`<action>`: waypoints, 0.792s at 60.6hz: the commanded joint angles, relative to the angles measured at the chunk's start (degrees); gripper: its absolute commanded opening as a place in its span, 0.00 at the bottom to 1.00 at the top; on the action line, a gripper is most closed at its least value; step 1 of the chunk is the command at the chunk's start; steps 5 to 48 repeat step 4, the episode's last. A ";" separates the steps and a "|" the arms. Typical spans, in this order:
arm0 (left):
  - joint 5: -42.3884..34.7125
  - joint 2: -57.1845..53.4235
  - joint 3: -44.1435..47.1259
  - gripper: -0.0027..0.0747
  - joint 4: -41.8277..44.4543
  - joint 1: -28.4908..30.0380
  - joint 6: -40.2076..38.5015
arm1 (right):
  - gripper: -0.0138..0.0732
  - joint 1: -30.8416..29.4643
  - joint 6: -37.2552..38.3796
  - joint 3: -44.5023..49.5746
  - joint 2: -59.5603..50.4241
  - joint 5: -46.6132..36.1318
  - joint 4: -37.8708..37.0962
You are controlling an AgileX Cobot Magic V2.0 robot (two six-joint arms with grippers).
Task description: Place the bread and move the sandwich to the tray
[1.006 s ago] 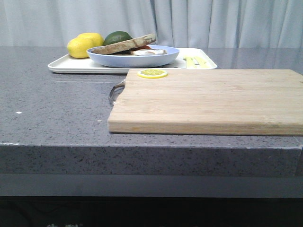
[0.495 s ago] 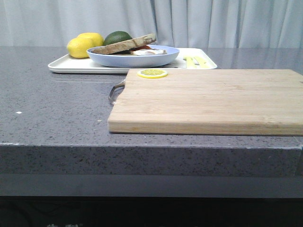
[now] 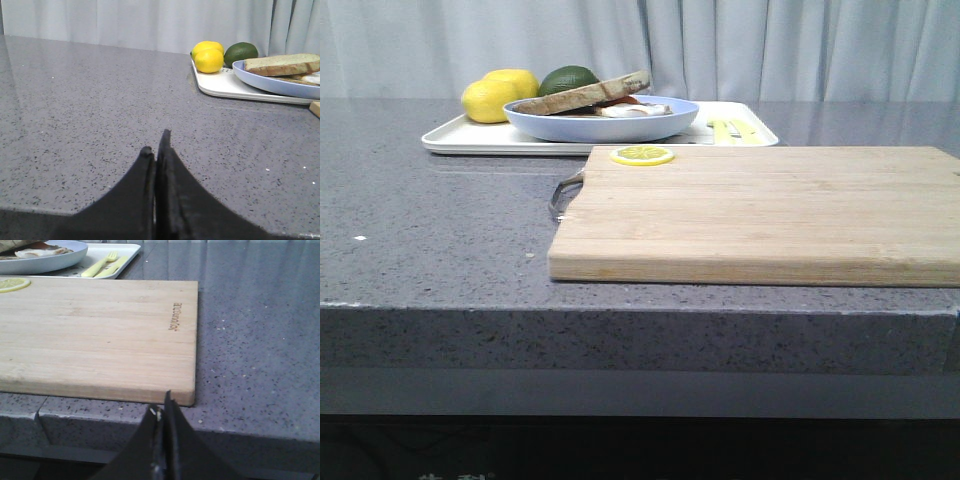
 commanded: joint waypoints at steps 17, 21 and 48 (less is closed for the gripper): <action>-5.10 -1.20 0.59 0.01 -0.14 0.07 -0.16 | 0.09 -0.36 -0.58 -0.15 -0.94 -4.25 0.19; -5.10 -1.20 0.59 0.01 -0.14 0.07 -0.16 | 0.09 -0.36 -0.58 -0.15 -0.94 -4.25 0.19; -5.10 -1.20 0.59 0.01 -0.14 0.07 -0.16 | 0.09 -0.36 -0.58 -0.15 -0.94 -4.25 0.19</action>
